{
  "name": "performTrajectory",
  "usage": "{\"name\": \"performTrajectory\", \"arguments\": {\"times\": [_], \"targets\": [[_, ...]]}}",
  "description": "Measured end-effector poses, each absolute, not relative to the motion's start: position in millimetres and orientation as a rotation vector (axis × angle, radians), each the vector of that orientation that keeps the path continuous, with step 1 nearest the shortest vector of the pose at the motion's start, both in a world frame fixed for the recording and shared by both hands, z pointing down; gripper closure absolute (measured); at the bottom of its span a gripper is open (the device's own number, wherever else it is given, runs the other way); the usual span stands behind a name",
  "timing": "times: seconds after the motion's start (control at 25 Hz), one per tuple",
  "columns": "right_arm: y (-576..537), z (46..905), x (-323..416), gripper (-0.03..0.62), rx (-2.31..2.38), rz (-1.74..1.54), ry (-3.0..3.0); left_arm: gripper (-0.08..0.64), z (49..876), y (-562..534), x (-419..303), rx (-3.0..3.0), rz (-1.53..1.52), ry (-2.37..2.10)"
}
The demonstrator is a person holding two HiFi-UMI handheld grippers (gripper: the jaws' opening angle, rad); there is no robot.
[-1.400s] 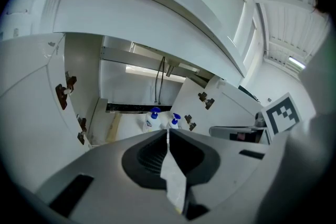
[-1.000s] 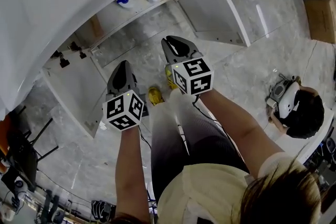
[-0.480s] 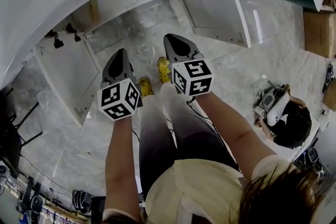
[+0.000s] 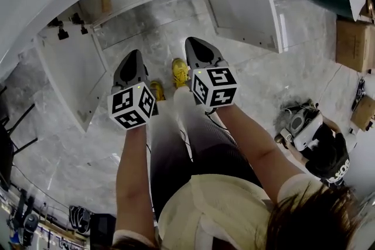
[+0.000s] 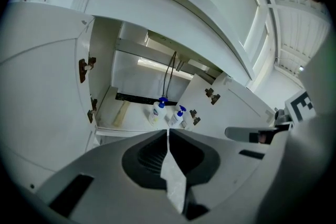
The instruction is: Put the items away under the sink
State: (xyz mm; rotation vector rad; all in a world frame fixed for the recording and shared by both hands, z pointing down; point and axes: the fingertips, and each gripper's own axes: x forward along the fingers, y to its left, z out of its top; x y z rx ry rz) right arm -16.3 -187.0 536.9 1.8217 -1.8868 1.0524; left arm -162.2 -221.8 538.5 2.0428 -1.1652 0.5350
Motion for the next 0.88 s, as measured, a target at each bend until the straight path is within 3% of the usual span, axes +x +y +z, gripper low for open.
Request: {"name": "performTrajectory", "arguments": {"times": [0.88], "targets": [[-195, 551, -29, 0.566, 1.755, 1.006, -1.887, 0.514, 550, -214, -170, 1.999, 0.518, -1.122]]}}
